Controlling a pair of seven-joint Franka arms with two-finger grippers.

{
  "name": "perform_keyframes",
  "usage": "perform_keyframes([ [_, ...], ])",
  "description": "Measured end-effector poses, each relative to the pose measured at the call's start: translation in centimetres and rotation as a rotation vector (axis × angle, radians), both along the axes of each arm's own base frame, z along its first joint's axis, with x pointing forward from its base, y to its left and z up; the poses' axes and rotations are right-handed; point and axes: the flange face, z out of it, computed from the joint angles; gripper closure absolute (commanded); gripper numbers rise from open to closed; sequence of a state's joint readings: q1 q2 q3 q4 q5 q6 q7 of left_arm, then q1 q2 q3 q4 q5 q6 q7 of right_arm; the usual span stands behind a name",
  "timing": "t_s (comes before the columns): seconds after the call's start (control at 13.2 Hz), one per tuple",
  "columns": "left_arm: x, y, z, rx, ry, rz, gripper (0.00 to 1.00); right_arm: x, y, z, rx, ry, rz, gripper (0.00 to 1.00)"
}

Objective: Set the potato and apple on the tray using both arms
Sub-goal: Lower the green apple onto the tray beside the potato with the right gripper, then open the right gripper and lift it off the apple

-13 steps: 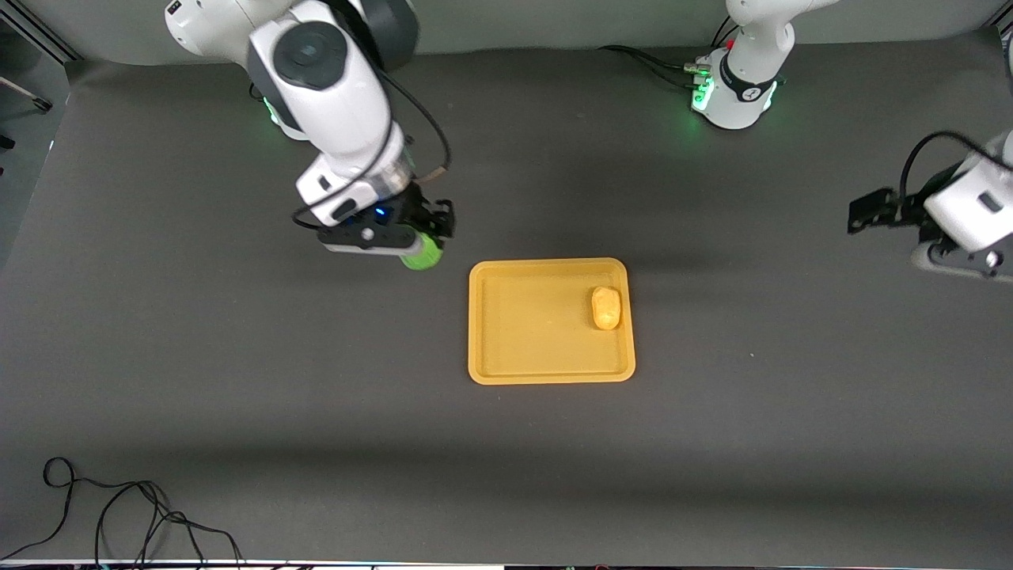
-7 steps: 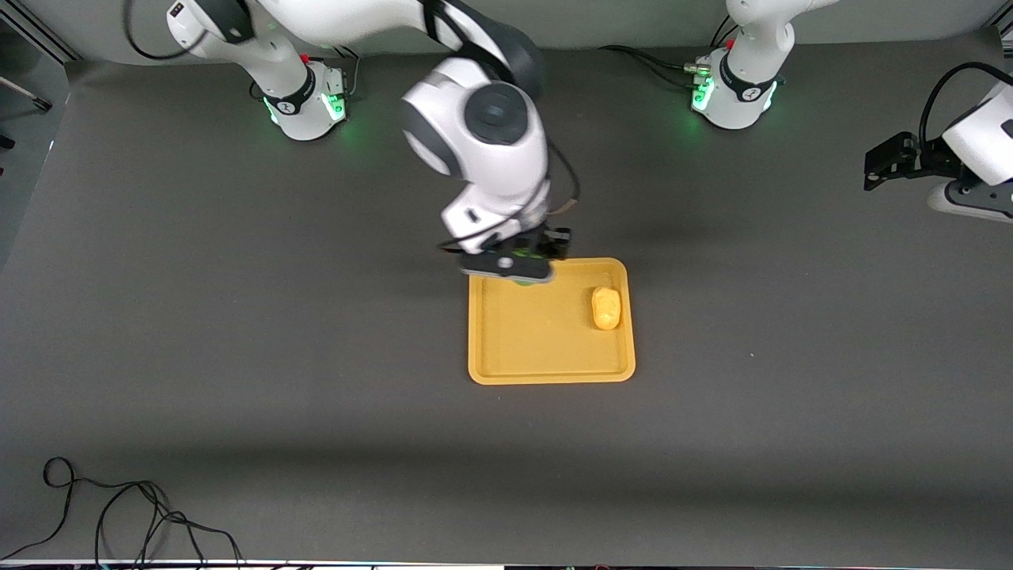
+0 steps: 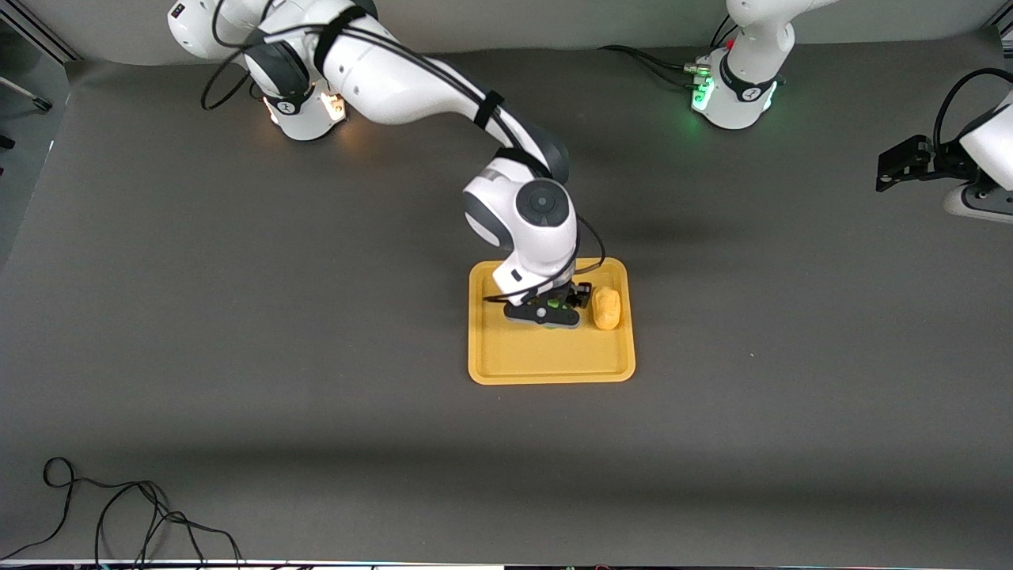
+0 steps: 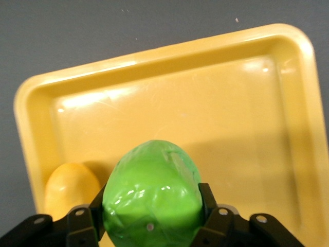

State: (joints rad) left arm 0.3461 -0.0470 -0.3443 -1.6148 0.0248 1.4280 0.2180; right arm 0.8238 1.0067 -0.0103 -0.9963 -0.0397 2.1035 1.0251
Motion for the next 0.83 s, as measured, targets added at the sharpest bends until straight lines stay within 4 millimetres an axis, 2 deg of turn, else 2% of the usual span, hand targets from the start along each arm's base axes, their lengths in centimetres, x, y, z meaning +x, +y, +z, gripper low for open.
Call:
perform_keyframes([
  [0.08, 0.0, 0.0, 0.0, 0.0, 0.001, 0.0, 0.0, 0.0, 0.0, -1.3, -0.003, -0.003, 0.003, 0.51],
  [0.15, 0.0, 0.0, -0.1, 0.0, 0.003, 0.0, 0.0, 0.0, 0.0, -2.5, -0.008, -0.003, 0.005, 0.44],
  [0.3, 0.2, 0.2, -0.6, -0.003, 0.011, 0.001, 0.0, 0.2, -0.3, -3.8, -0.025, -0.011, 0.011, 0.04],
  [0.38, 0.4, 0.4, -0.8, -0.005, 0.015, 0.006, 0.0, 0.2, -0.3, -4.0, -0.029, -0.015, 0.012, 0.0],
  [0.53, 0.5, 1.3, -1.1, -0.007, 0.019, 0.021, 0.0, 0.5, -0.4, -3.7, -0.027, -0.024, 0.012, 0.0],
  [0.68, 0.7, 2.3, -1.1, -0.009, 0.009, 0.038, 0.0, 0.9, -0.1, -1.4, -0.022, -0.035, 0.009, 0.0],
  [0.83, 0.6, 3.4, -1.0, -0.014, 0.004, 0.054, 0.0, 1.2, -0.3, 4.3, -0.021, -0.04, -0.002, 0.0],
])
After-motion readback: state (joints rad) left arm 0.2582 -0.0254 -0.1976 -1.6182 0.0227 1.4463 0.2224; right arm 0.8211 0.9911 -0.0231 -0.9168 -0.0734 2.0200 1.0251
